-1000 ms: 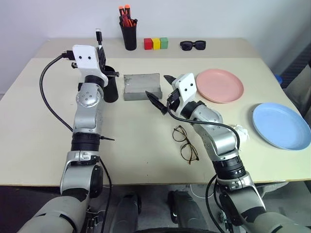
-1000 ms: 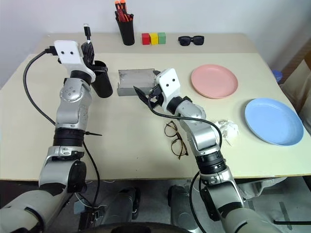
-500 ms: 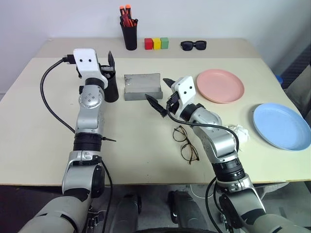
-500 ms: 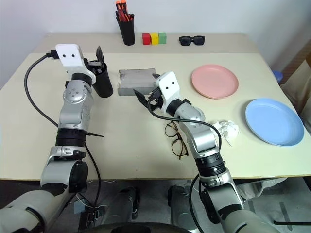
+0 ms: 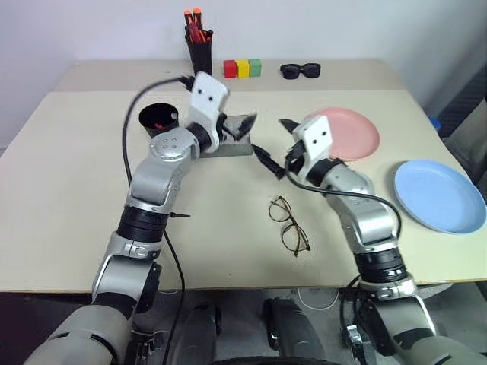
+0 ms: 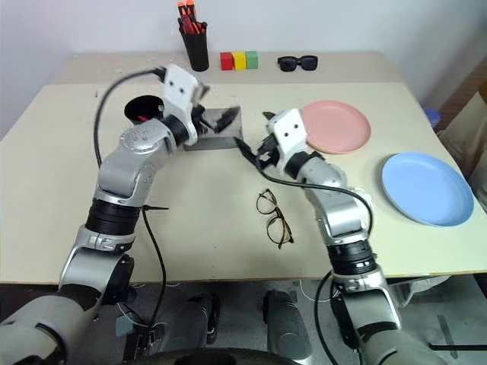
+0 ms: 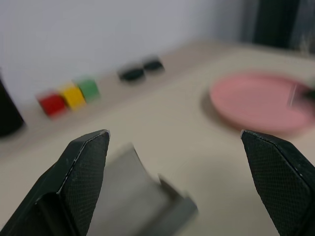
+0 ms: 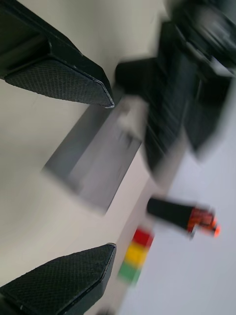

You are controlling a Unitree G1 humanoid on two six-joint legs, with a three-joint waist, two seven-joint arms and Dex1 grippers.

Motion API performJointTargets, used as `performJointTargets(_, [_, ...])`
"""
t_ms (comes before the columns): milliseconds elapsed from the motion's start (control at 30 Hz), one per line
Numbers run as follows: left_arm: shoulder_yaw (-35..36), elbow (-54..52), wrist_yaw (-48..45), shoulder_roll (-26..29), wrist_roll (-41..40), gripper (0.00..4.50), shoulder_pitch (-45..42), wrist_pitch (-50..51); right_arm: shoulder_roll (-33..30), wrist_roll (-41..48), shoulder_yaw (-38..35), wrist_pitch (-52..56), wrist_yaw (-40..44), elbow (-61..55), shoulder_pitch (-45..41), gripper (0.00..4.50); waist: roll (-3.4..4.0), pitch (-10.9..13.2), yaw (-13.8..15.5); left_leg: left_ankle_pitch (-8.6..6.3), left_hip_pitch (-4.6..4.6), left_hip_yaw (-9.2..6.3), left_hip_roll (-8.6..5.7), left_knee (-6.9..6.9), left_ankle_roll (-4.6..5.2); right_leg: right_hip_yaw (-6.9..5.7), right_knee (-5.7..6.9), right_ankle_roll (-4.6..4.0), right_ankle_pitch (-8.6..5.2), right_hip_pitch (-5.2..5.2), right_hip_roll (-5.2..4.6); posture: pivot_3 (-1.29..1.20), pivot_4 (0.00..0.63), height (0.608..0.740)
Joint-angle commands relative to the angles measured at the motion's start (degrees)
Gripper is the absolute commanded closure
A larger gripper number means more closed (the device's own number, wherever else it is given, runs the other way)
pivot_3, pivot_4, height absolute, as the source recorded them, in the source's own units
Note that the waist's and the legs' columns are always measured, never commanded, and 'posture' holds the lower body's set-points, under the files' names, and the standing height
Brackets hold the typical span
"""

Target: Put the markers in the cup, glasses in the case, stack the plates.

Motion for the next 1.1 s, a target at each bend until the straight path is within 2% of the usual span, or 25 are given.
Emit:
performJointTargets(33, [0.2,7.7,-1.1,0.5,1.6,0.14,-5.1,4.5,-2.8,2.3,-1.6,1.4,3.0,-6.3,1.1,0.00,0.01,0.0,-0.1,0.00,0.00,-0.01,0.00,0.00,0.00,0.00,-0.01,0.00,0.00,0.00,0.00,0.00,0.150,0.740])
performJointTargets(333, [-4.1,38.6,-7.6,-0.2,8.3,0.14,-19.3,3.3,-9.0,6.4,0.0,8.6,10.0,-17.4,8.1,0.00,0.00,0.0,0.0,-0.01,-0.06,0.01,-0.04,0.02,0.03,-0.01,-0.07,0.08,-0.05,0.00,-0.05,0.00,0.150,0.740])
performJointTargets(533, [-5.2,47.3,-15.1,-0.4,11.1,0.14,-22.9,-0.7,-14.9,9.5,-1.4,12.7,13.5,-23.3,13.1,0.00,-0.03,0.0,0.0,-0.02,-0.09,0.02,-0.06,0.05,0.05,-0.01,-0.08,0.11,-0.06,0.00,-0.07,0.00,0.150,0.740])
performJointTargets(600, [-4.7,48.7,-15.8,-0.5,11.5,0.65,-23.5,-1.6,-15.8,9.5,-1.9,12.8,13.3,-23.5,13.7,0.00,-0.03,0.0,0.0,-0.02,-0.08,0.01,-0.06,0.05,0.05,-0.01,-0.08,0.11,-0.07,0.00,-0.07,0.00,0.150,0.740])
performJointTargets(667, [-4.6,49.6,-16.4,-0.5,12.1,1.43,-23.5,-2.8,-16.3,9.4,-2.3,12.8,12.9,-23.6,14.1,0.00,-0.03,0.0,0.0,-0.02,-0.08,0.01,-0.05,0.05,0.05,0.00,-0.08,0.11,-0.07,0.00,-0.07,0.00,0.150,0.740])
performJointTargets(833, [-4.6,49.3,-17.7,-0.6,12.8,4.10,-22.2,-6.7,-16.4,9.4,-2.4,12.9,12.7,-23.6,14.0,0.00,-0.04,0.0,0.1,-0.02,-0.09,0.01,-0.05,0.05,0.05,0.00,-0.08,0.12,-0.07,0.00,-0.07,0.00,0.150,0.740])
performJointTargets(867, [-4.8,48.3,-18.6,-0.6,12.8,4.48,-21.5,-8.1,-16.4,9.4,-2.3,12.8,12.7,-23.5,13.9,0.00,-0.04,0.0,0.1,-0.02,-0.09,0.01,-0.05,0.05,0.05,0.00,-0.08,0.12,-0.07,0.00,-0.07,0.00,0.150,0.740])
performJointTargets(967, [-5.7,43.3,-22.6,-0.1,13.0,4.48,-18.3,-13.3,-16.4,9.3,-1.9,12.6,12.7,-23.1,13.5,0.00,-0.03,0.0,0.1,-0.02,-0.09,0.01,-0.05,0.05,0.05,0.00,-0.07,0.12,-0.07,0.00,-0.09,0.00,0.150,0.740])
performJointTargets(1100, [-6.5,32.0,-29.4,2.4,12.5,4.48,-12.9,-12.1,-16.7,9.2,-1.8,12.8,13.0,-22.5,12.5,0.00,-0.03,0.0,0.0,-0.02,-0.09,0.01,-0.05,0.05,0.05,0.01,-0.06,0.11,-0.07,0.00,-0.10,0.00,0.150,0.740])
